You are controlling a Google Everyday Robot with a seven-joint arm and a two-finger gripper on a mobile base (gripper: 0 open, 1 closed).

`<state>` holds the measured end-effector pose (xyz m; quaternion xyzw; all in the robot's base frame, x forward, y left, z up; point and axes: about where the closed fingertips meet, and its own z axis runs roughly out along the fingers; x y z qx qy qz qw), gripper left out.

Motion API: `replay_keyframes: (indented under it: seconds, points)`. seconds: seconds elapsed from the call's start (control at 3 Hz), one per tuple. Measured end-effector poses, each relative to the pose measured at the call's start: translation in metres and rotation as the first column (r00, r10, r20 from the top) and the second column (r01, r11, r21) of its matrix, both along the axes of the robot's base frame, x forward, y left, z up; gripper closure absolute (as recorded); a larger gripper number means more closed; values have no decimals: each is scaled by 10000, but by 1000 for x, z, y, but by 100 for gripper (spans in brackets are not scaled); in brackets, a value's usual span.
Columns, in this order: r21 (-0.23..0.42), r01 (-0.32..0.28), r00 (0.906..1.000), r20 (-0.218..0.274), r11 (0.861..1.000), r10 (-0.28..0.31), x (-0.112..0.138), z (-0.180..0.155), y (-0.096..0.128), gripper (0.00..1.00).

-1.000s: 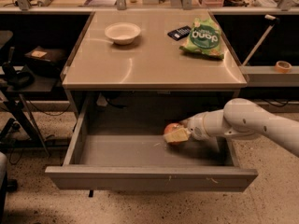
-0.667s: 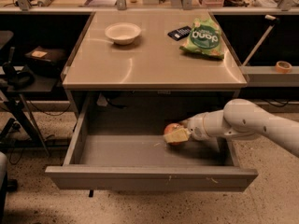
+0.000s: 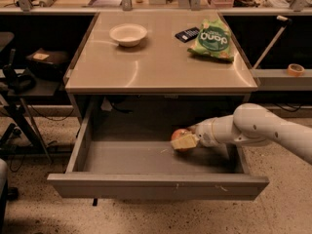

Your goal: Place apple into top drawer

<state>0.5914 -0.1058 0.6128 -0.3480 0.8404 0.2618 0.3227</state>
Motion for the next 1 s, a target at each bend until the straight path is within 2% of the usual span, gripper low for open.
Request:
replay_keyframes:
  seconds: [0.33,0.67,1.0]
  points:
    - [0,-1,10000,0,10000,1,0,0,0,18]
    - [0,-2,10000,-1,10000,2,0,0,0,0]
    - [0,-2,10000,-1,10000,2,0,0,0,0]
